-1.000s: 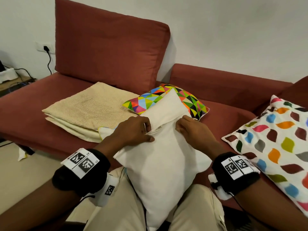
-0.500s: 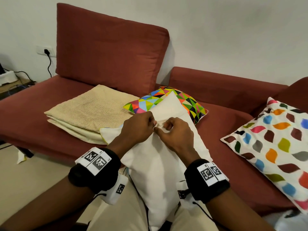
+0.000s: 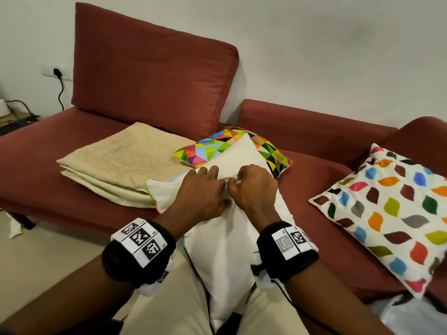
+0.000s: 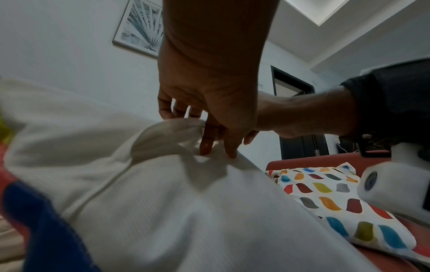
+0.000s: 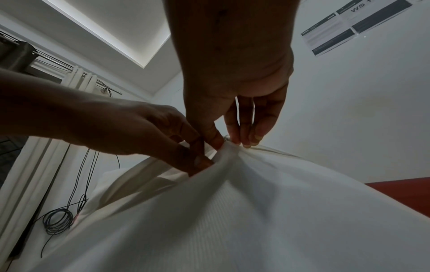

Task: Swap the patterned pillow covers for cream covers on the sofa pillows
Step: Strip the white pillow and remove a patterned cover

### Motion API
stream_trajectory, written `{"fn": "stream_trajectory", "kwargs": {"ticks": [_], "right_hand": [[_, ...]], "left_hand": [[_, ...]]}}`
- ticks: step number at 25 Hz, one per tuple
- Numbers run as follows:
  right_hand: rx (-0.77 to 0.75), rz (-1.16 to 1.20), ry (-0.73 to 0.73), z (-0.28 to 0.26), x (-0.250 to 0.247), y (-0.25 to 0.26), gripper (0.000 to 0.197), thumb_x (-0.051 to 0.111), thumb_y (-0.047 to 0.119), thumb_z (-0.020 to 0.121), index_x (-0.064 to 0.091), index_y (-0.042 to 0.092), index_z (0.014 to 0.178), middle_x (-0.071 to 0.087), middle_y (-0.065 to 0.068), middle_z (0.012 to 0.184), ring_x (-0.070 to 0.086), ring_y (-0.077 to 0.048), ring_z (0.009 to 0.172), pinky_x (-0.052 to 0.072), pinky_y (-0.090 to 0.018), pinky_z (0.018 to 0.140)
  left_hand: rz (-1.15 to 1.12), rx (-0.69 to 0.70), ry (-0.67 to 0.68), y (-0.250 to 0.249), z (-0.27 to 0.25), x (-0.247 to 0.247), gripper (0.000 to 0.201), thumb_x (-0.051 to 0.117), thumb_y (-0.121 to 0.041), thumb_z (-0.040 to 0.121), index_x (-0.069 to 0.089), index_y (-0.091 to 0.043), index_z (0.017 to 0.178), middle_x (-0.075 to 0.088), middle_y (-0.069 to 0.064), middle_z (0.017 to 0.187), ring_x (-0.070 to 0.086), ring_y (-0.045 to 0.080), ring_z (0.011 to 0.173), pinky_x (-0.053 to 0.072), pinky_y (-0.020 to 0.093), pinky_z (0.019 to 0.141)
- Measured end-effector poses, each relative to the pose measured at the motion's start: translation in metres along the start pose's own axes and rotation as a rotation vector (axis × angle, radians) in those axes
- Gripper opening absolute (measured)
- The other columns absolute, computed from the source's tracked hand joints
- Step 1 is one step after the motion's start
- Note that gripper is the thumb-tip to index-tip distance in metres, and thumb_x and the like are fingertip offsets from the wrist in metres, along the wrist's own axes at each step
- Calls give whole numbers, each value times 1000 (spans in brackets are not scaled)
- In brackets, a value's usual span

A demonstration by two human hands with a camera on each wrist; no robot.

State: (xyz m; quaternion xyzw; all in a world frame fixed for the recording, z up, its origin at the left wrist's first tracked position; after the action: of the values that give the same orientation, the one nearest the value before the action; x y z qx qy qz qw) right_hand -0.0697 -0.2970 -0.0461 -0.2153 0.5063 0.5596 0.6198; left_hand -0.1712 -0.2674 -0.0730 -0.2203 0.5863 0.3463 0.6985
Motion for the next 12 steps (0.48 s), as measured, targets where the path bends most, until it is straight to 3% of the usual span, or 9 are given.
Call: {"fn": "stream_trajectory", "kwargs": {"ticks": [3,7,12], "right_hand": [[-10,-29,-12,2,-7,2,27,60,36,84,70,11,87,67,-5,91,63,-28,87,32,-28,61],[25,-57,6,3,-9,-10,22,58,31,81,68,11,81,67,-5,85,62,-29,84,31,-28,60],[30,-90,45,8,0,-20,15,55,22,81,63,9,78,66,-9,86,58,-32,93,31,-30,60]], "left_hand": [[-44,-10,-1,-4,7,1,43,47,-52,91,57,-23,121,54,3,113,54,25,101,41,37,80],[-194,8,18,-10,12,4,34,44,-44,96,66,-21,107,60,0,94,58,21,87,44,34,66],[-90,16,47,-27,8,-6,25,48,-36,93,64,-20,102,63,4,104,61,26,93,37,32,68]]}}
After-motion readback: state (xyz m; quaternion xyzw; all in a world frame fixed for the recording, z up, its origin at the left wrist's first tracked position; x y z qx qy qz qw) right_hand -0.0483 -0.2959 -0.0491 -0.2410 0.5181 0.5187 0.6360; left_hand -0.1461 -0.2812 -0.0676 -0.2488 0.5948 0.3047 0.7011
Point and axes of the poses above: each hand's wrist, its own z-axis towards the middle knuckle, its own x-axis out of the palm, y = z × x, the point moved 10 cm from there along z, towards the middle knuckle
